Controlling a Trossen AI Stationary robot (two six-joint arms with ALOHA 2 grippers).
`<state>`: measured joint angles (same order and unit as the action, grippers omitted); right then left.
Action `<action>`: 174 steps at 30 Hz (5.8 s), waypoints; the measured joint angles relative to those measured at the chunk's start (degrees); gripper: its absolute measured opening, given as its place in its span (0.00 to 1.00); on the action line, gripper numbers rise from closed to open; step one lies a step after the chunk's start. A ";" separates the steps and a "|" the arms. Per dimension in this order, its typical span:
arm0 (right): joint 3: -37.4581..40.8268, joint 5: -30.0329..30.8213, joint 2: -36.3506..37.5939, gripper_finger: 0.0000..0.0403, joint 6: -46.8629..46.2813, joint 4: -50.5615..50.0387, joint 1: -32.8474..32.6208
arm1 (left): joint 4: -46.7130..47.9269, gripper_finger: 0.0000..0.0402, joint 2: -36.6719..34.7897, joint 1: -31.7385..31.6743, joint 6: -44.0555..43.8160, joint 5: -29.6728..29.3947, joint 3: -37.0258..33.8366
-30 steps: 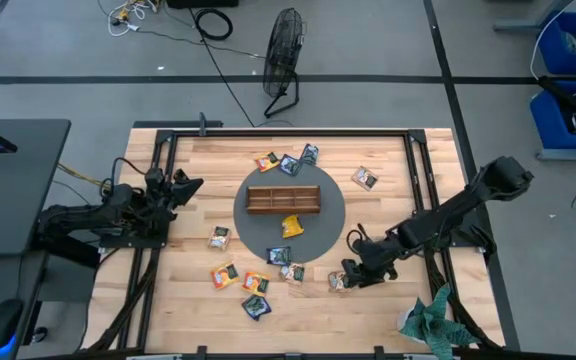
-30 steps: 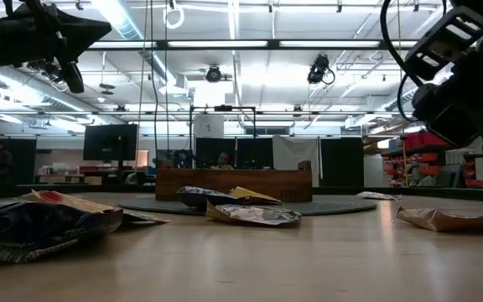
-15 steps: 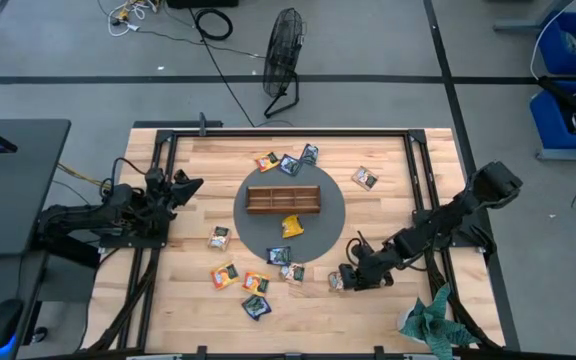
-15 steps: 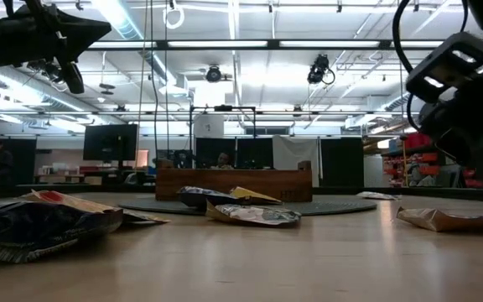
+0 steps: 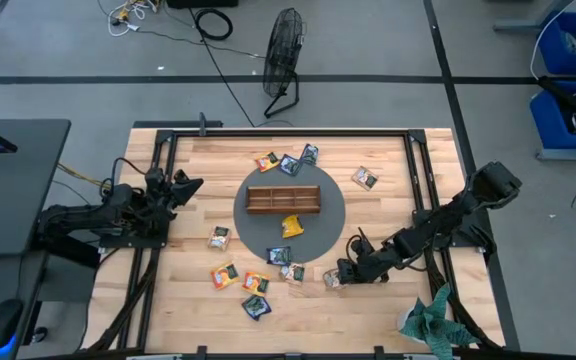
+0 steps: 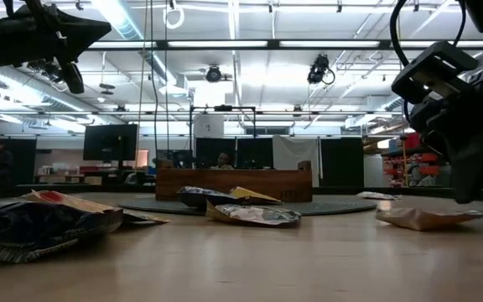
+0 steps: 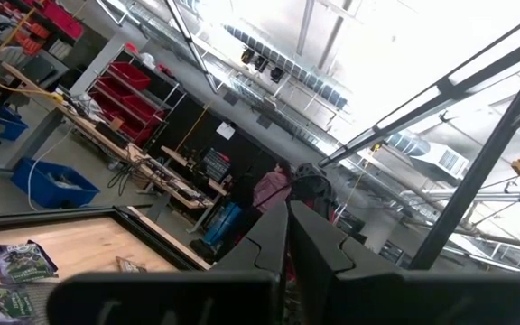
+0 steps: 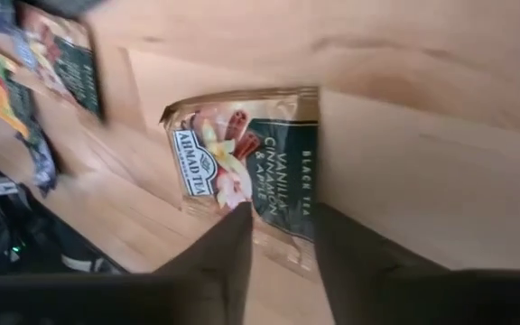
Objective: Pick & Place Tea
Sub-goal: Put the brown tea bag into the right section of the wooden organizer
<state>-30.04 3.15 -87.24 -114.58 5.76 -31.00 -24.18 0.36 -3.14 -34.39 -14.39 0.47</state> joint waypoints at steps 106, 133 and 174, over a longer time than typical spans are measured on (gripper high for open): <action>-57.46 -2.54 -18.07 0.00 130.12 -61.93 47.68 | 0.46 0.05 0.00 -0.01 0.47 0.00 0.00; -57.44 -2.61 -22.76 0.00 129.93 -60.26 47.08 | 0.52 0.05 0.00 -0.02 0.46 -0.02 0.02; -57.46 -13.45 -12.38 0.48 108.66 -50.23 44.61 | 0.49 0.05 0.00 -0.02 0.54 -0.02 0.02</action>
<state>-87.50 -10.30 -99.62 -5.92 -44.47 13.61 -23.70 0.36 -3.15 -33.85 -14.41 0.49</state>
